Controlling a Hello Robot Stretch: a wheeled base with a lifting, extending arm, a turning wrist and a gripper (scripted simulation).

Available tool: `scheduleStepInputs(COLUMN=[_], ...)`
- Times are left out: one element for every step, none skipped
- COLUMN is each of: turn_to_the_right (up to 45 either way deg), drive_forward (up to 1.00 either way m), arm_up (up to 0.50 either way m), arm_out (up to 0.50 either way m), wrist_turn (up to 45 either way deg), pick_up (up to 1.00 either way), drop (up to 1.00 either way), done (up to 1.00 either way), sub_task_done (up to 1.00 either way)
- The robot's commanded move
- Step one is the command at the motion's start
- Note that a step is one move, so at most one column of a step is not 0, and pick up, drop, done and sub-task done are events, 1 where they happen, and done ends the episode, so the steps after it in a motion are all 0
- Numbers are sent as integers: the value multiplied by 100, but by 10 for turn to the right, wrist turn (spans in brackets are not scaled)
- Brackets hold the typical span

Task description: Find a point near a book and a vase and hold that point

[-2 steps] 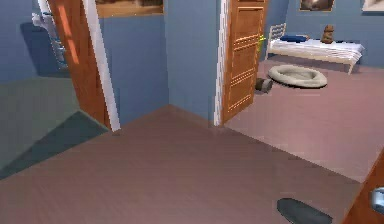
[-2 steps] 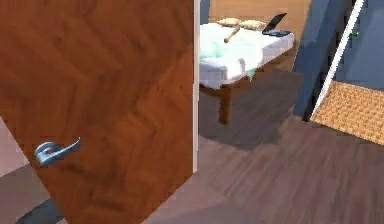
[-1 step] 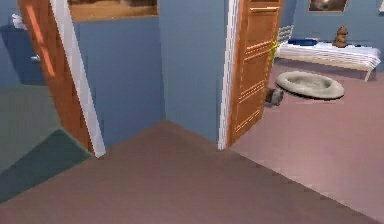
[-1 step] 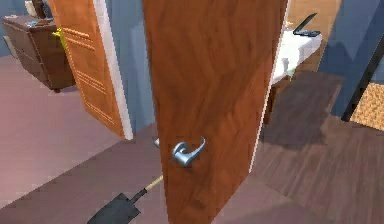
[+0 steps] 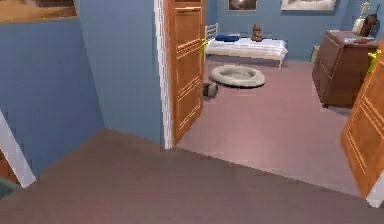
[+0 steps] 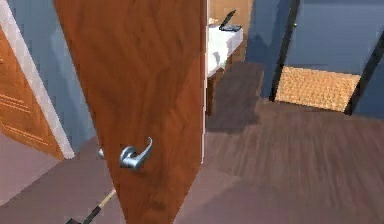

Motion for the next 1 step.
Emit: scheduleStepInputs(turn_to_the_right=[0], drive_forward=[100], arm_up=[0], arm_out=[0], wrist_turn=[0], pick_up=[0], drop=[0], done=[0], sub_task_done=[0])
